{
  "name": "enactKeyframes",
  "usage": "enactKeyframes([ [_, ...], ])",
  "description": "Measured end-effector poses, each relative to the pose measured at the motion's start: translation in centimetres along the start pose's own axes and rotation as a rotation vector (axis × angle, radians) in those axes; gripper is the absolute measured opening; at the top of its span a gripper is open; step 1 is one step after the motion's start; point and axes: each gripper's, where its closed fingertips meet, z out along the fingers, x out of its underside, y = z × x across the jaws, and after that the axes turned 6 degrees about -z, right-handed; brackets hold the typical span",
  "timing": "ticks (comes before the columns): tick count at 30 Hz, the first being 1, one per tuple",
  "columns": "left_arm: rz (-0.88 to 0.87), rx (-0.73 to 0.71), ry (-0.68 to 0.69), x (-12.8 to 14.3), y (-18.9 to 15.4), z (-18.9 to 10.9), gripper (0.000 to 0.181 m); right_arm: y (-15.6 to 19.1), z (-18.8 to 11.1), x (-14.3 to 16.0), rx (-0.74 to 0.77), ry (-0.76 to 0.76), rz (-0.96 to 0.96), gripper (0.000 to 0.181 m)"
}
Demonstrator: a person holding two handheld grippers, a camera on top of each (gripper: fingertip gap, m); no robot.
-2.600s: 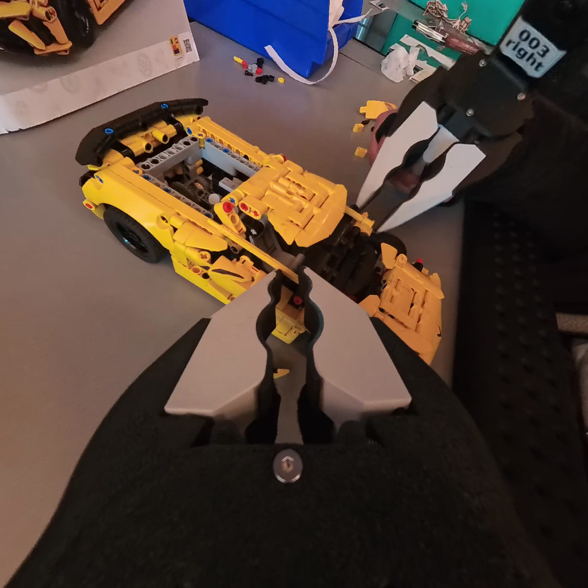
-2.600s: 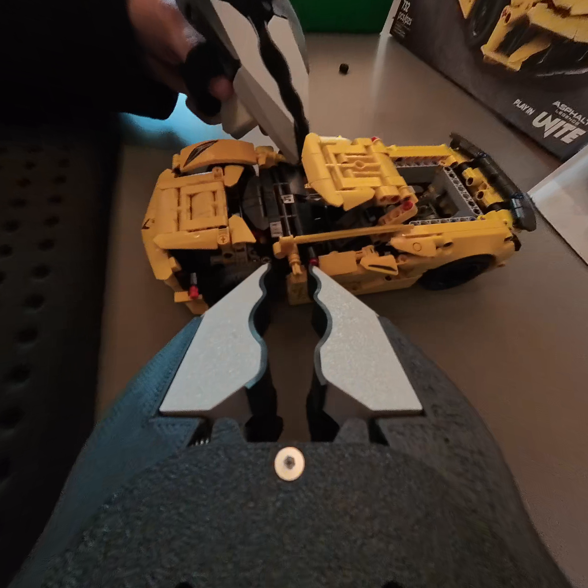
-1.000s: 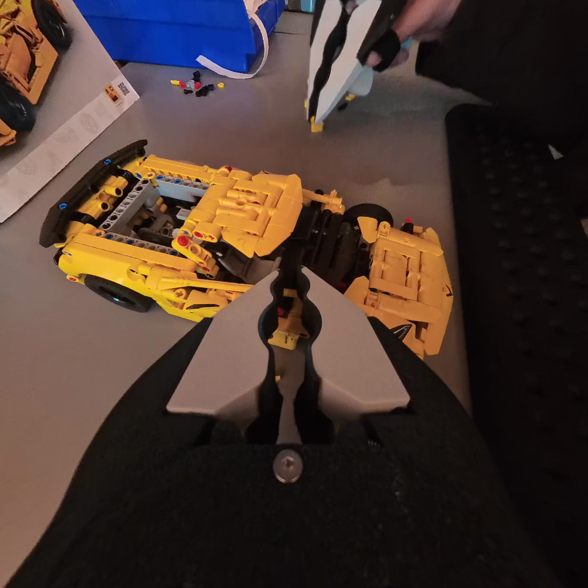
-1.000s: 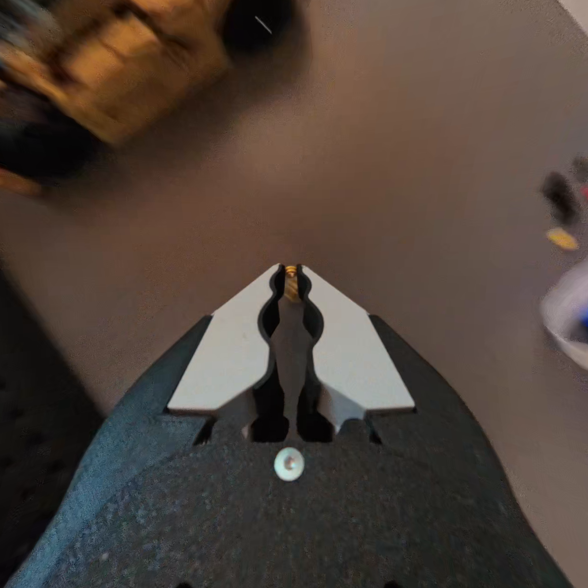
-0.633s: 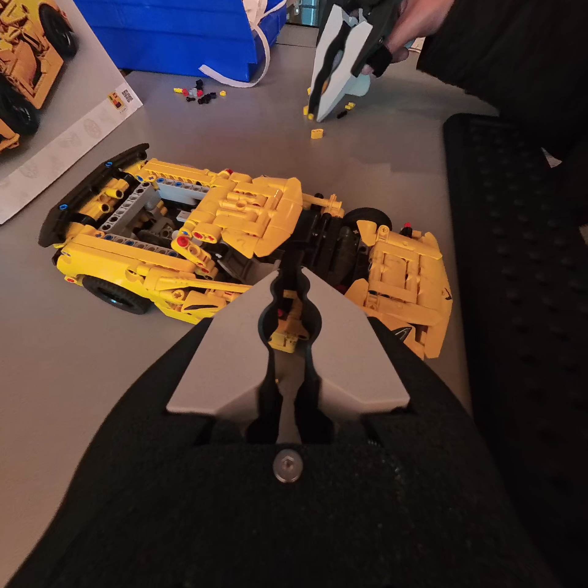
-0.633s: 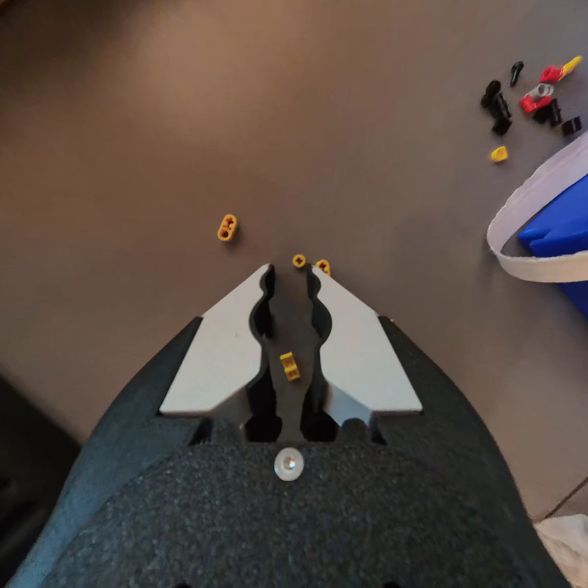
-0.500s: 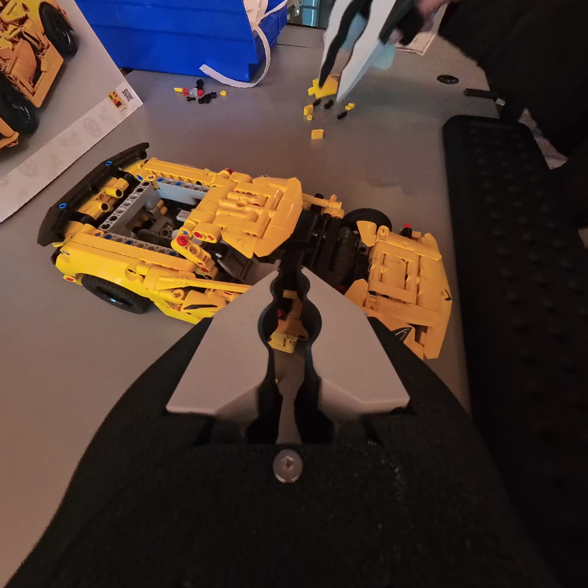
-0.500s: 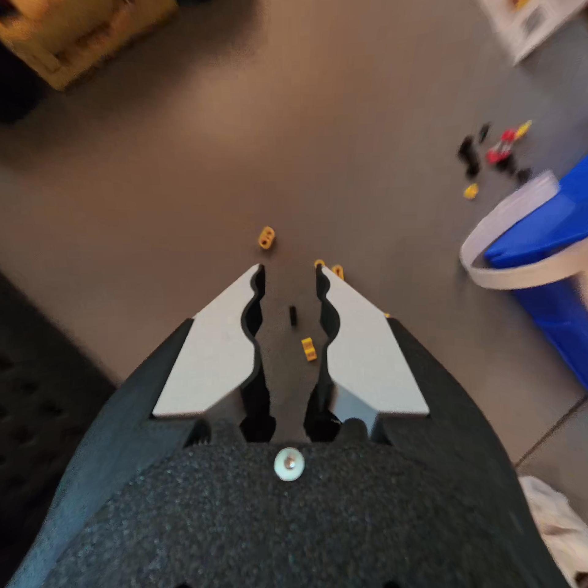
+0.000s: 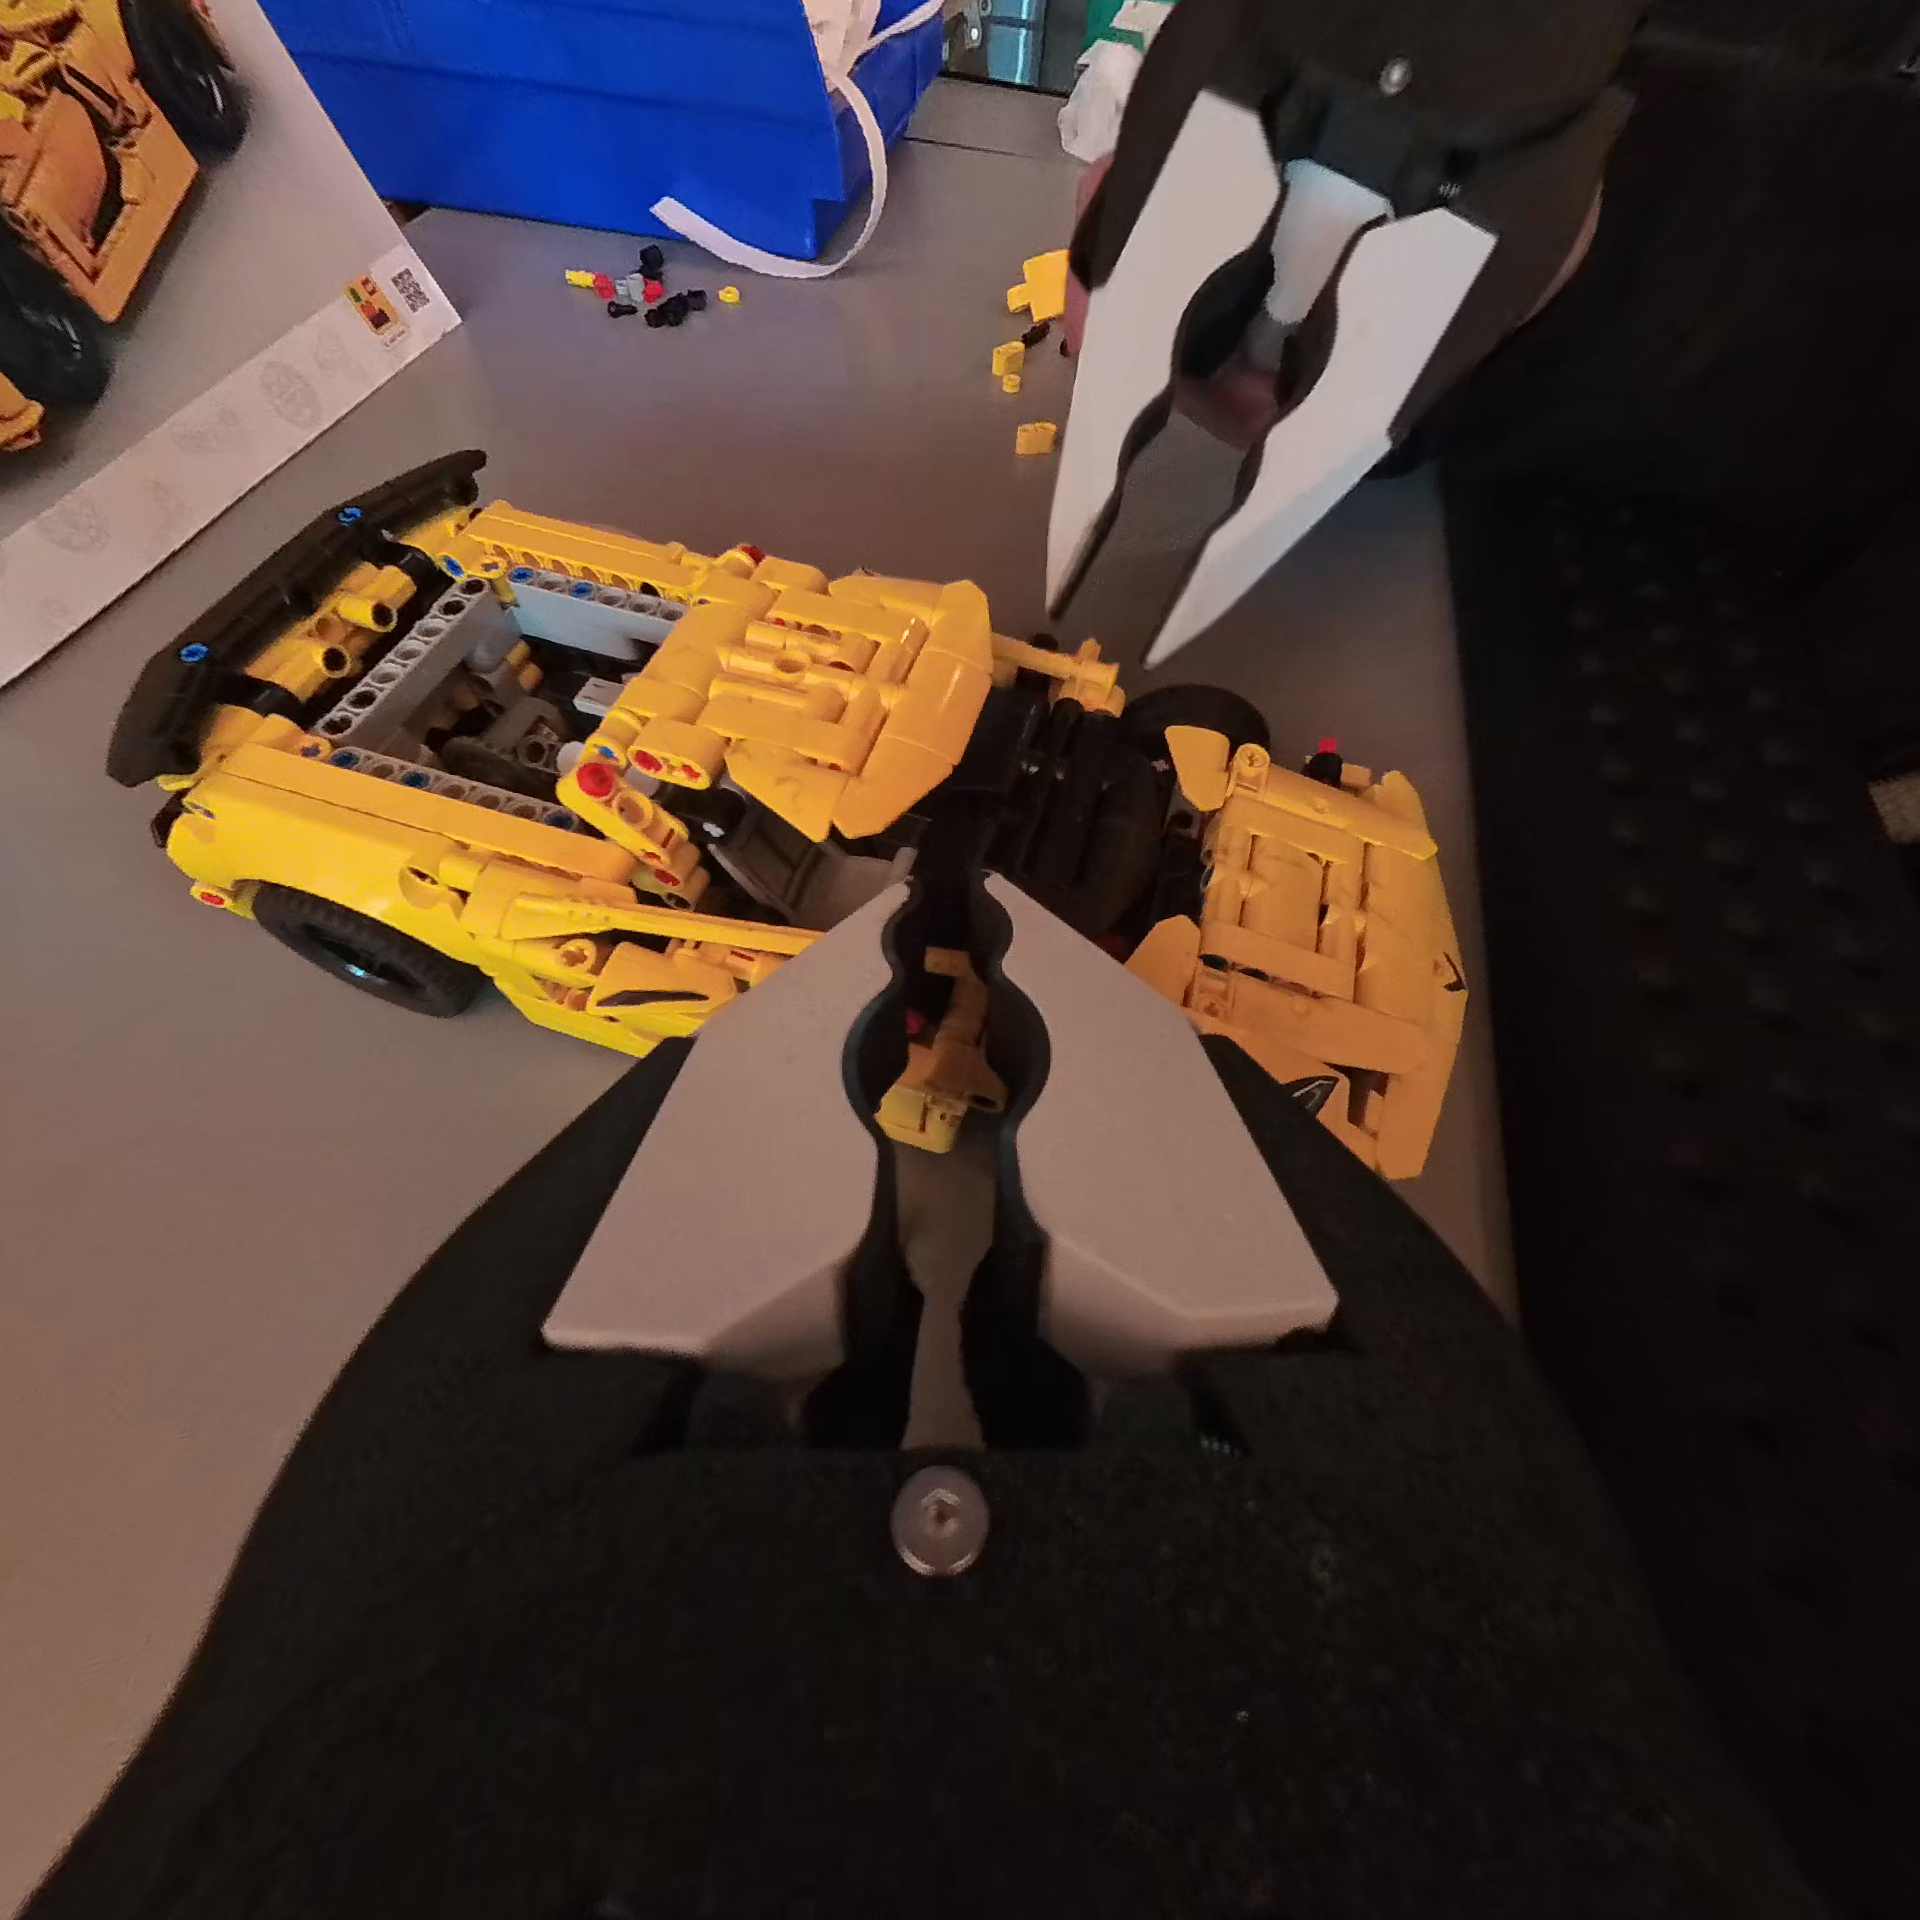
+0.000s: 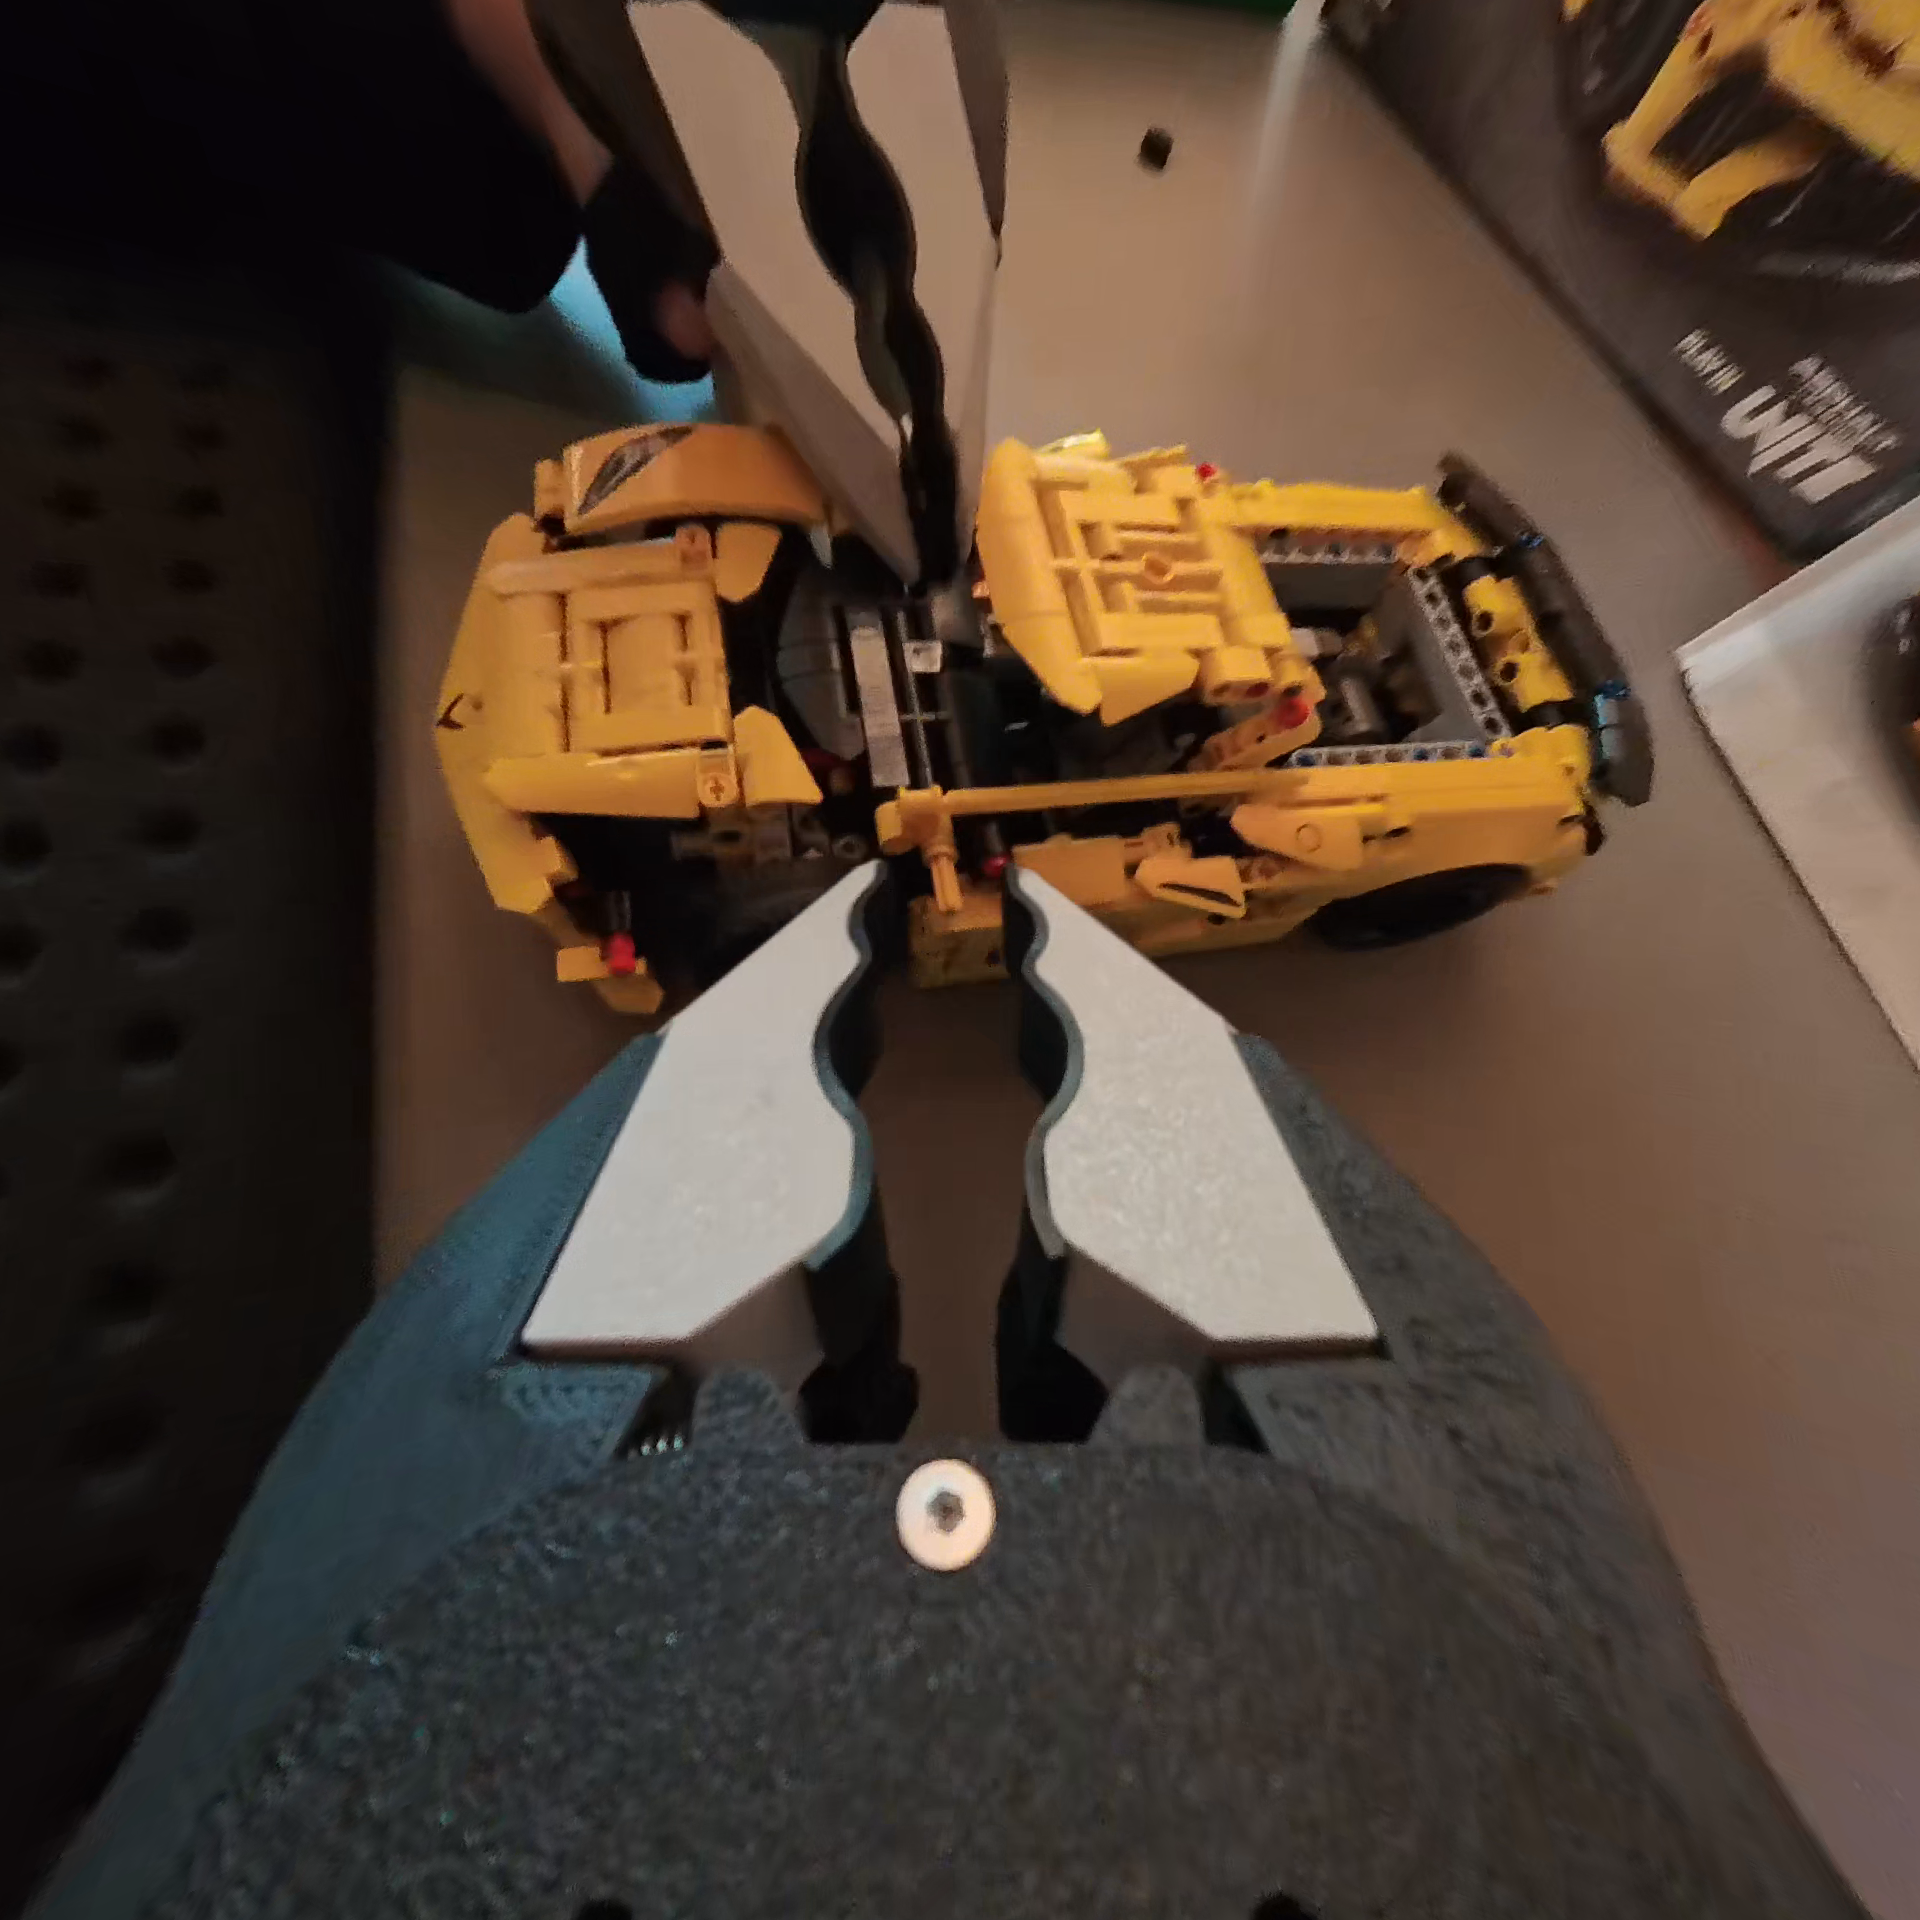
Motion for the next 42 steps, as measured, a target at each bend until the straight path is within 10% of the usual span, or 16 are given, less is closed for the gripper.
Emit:
enactKeyframes([
  [19,0.028,0.011,0.002,0.1,-0.4,0.0,0.0,0.8,1.1,0.0,-0.357,-0.147,0.6,0.006],
  [34,0.001,0.027,-0.006,0.3,-0.6,0.1,0.0,1.2,-0.2,0.8,-0.363,-0.139,0.517,0.005],
  [42,-0.014,0.021,-0.005,0.2,-0.3,0.2,0.0,-3.2,-5.6,5.2,-0.171,-0.201,0.613,0.0],
])
